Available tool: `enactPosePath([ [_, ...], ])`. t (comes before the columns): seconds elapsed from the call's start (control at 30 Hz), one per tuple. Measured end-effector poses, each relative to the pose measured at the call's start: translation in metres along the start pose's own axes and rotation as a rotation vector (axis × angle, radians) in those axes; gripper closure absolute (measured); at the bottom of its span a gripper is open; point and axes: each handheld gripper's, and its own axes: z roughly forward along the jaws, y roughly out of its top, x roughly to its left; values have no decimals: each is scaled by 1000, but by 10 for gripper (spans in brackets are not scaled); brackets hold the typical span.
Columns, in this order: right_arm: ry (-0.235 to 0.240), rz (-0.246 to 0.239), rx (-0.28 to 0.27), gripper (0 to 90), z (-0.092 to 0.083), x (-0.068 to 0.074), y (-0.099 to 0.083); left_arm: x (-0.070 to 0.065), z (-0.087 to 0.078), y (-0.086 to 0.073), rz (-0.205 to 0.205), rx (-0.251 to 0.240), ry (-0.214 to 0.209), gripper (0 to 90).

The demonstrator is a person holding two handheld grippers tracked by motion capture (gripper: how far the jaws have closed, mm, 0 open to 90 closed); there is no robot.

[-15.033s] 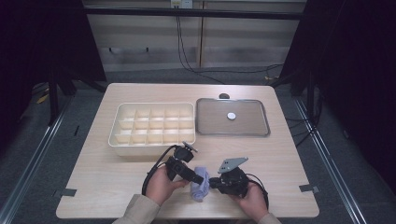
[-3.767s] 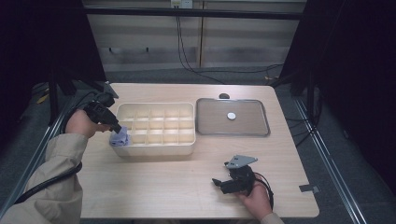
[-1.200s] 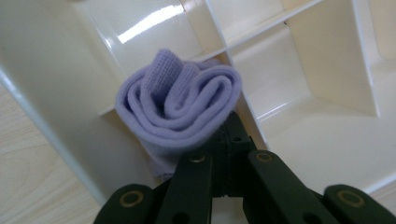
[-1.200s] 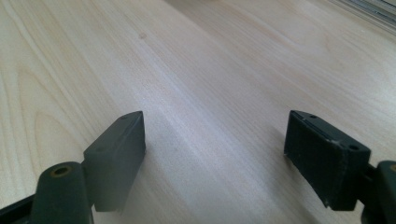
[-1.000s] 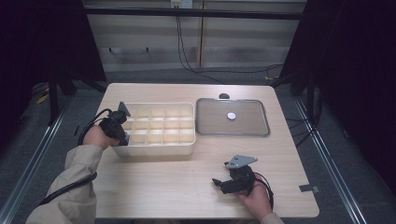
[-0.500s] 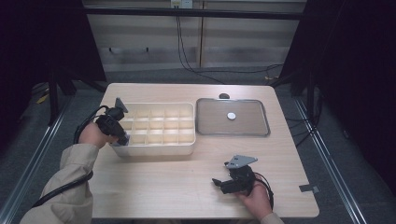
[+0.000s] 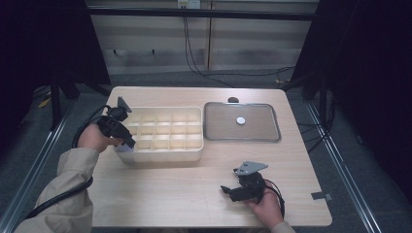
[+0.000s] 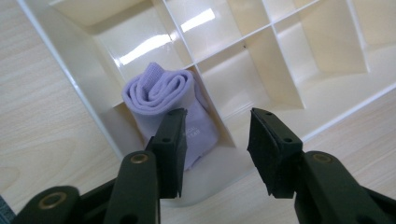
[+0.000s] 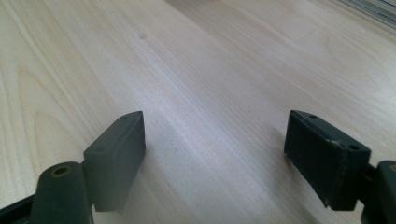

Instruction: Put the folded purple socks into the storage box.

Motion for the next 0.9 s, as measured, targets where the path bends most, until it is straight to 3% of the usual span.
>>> enactPosePath([
  [0.23, 0, 0, 0, 203, 0, 0, 0, -4, -10, 1, 16, -6, -1, 513],
  [0.9, 1, -2, -1, 203, 0, 0, 0, -18, -17, -1, 52, -37, -15, 369],
])
